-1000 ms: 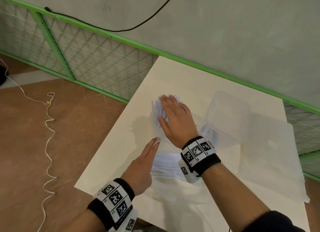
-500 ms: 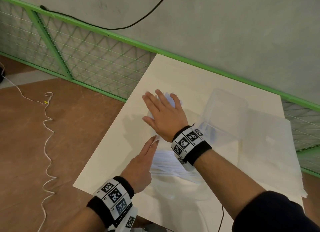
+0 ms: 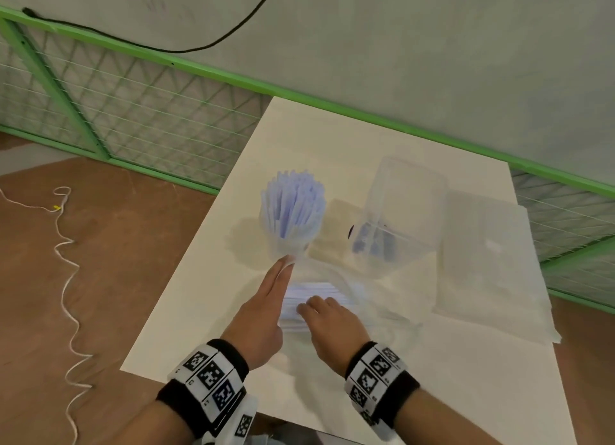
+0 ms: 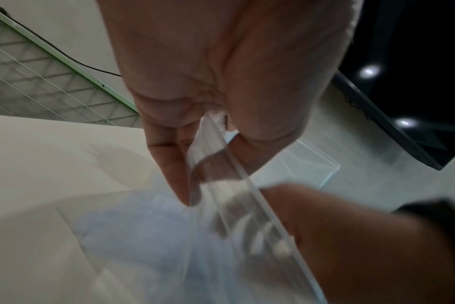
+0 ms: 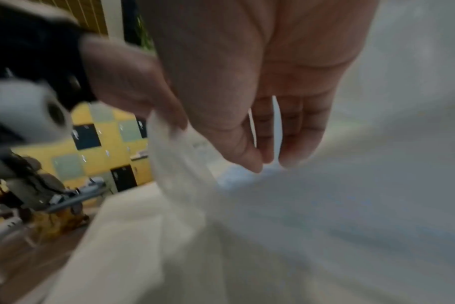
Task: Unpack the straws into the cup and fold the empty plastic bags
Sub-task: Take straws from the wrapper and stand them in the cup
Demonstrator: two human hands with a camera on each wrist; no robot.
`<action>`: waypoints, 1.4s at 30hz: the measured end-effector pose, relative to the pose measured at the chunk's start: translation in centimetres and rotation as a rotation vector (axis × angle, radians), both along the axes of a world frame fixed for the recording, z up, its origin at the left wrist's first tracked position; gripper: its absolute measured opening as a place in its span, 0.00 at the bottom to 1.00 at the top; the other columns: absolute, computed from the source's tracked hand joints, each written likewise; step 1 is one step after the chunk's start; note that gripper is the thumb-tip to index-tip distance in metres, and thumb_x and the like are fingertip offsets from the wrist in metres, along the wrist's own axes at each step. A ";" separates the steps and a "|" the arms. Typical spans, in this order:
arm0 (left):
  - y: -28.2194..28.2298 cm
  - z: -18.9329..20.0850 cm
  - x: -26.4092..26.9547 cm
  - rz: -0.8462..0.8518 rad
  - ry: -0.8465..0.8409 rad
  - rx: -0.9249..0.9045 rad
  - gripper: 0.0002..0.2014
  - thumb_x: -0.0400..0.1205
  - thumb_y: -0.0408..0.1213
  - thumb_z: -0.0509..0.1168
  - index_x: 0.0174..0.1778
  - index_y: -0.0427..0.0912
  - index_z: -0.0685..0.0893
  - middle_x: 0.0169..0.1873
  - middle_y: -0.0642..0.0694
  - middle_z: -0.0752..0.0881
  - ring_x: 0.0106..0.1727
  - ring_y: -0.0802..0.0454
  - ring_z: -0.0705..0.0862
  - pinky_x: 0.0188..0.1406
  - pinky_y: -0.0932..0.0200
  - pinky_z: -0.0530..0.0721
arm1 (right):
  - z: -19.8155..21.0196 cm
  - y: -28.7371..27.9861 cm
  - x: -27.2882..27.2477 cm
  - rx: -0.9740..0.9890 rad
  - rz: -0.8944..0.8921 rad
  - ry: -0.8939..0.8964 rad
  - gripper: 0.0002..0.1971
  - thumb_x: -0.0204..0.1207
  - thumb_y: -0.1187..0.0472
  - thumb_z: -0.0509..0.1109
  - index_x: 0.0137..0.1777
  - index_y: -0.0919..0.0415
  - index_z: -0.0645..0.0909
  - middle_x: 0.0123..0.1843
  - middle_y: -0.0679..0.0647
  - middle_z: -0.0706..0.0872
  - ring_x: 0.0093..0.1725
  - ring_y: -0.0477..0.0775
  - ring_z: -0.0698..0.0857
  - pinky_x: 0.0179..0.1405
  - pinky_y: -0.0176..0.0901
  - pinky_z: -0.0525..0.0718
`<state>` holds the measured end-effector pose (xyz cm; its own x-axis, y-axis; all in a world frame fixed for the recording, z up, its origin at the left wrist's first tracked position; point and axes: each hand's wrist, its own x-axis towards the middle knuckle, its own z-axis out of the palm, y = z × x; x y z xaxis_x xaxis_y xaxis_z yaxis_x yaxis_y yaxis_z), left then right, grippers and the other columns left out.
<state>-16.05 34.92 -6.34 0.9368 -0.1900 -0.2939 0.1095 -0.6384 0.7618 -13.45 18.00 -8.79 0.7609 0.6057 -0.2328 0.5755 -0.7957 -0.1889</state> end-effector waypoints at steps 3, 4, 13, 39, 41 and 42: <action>-0.6 0.1 0.0 -0.015 0.009 -0.016 0.54 0.69 0.14 0.56 0.85 0.60 0.42 0.80 0.76 0.37 0.67 0.55 0.77 0.56 0.52 0.85 | -2.8 -0.9 -0.2 -0.100 -0.061 -0.034 0.29 0.54 0.71 0.81 0.59 0.60 0.84 0.52 0.56 0.86 0.43 0.60 0.87 0.35 0.50 0.87; -0.7 0.1 0.0 -0.016 0.013 -0.012 0.54 0.69 0.14 0.56 0.85 0.61 0.42 0.79 0.77 0.37 0.65 0.55 0.78 0.55 0.52 0.85 | -3.2 -1.0 -0.3 -0.109 -0.068 -0.063 0.28 0.53 0.68 0.83 0.58 0.59 0.85 0.51 0.55 0.87 0.43 0.59 0.87 0.35 0.49 0.87; -0.7 0.5 0.0 -0.021 0.027 0.045 0.53 0.71 0.15 0.57 0.84 0.61 0.42 0.72 0.85 0.33 0.56 0.52 0.82 0.46 0.51 0.86 | -3.7 -0.6 -0.2 -0.116 -0.111 -0.140 0.20 0.51 0.62 0.85 0.45 0.54 0.86 0.38 0.50 0.86 0.37 0.56 0.85 0.37 0.46 0.85; -0.3 0.7 -0.2 0.013 0.015 0.035 0.53 0.71 0.15 0.58 0.85 0.60 0.42 0.80 0.74 0.38 0.61 0.56 0.78 0.48 0.55 0.86 | -2.6 0.9 0.4 -0.146 -0.155 0.005 0.15 0.61 0.63 0.77 0.48 0.56 0.82 0.42 0.52 0.87 0.44 0.59 0.86 0.46 0.53 0.83; -0.3 0.8 -0.2 0.011 0.011 0.035 0.53 0.71 0.15 0.58 0.85 0.60 0.43 0.80 0.74 0.38 0.60 0.55 0.79 0.48 0.54 0.86 | -3.0 0.9 0.5 -0.157 -0.168 -0.029 0.18 0.45 0.60 0.83 0.37 0.54 0.83 0.33 0.49 0.84 0.34 0.56 0.85 0.34 0.48 0.84; -0.3 0.8 -0.2 0.010 0.010 0.033 0.53 0.71 0.15 0.58 0.85 0.60 0.43 0.80 0.75 0.38 0.60 0.55 0.80 0.48 0.53 0.86 | -3.2 0.9 0.4 -0.142 -0.170 -0.053 0.20 0.43 0.60 0.84 0.37 0.53 0.84 0.33 0.49 0.84 0.33 0.55 0.85 0.33 0.48 0.84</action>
<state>-16.26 34.62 -5.55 0.9355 -0.1702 -0.3096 0.1242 -0.6620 0.7391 -13.01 18.89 -12.00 0.8628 0.4316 -0.2633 0.4369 -0.8985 -0.0413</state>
